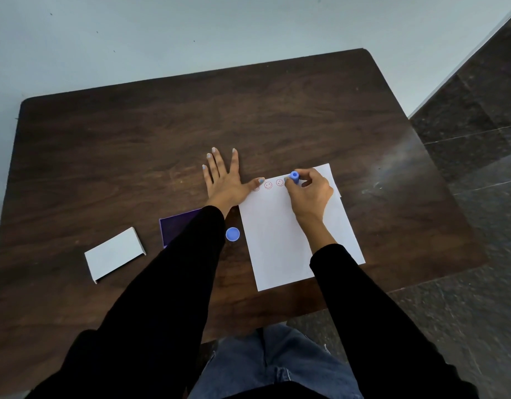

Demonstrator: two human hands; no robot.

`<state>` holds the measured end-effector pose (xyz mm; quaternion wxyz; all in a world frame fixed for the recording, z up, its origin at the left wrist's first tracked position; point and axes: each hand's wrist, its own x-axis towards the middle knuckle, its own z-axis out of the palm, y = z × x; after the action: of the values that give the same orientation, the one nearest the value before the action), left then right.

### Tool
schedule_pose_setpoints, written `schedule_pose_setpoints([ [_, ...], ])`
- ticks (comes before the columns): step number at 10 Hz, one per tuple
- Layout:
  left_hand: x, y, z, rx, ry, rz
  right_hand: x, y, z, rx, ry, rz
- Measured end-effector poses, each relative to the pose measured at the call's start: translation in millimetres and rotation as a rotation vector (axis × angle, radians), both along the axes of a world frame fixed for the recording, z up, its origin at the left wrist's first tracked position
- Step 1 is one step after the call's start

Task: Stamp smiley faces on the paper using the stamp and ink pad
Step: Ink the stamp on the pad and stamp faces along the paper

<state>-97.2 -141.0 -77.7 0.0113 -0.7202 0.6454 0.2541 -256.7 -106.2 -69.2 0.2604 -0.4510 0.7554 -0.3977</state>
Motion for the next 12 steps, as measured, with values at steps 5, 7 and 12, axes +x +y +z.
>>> schedule_pose_setpoints([
  [5, 1, 1, 0, -0.016, -0.002, -0.001, -4, -2, 2, 0.03, 0.091, 0.086],
  [7, 1, 0, 0, -0.008, -0.003, 0.003, -4, -2, 1, 0.017, 0.128, 0.095],
  [12, 2, -3, -5, 0.009, 0.037, 0.014, -32, -19, 62, -0.244, -0.892, -0.542],
])
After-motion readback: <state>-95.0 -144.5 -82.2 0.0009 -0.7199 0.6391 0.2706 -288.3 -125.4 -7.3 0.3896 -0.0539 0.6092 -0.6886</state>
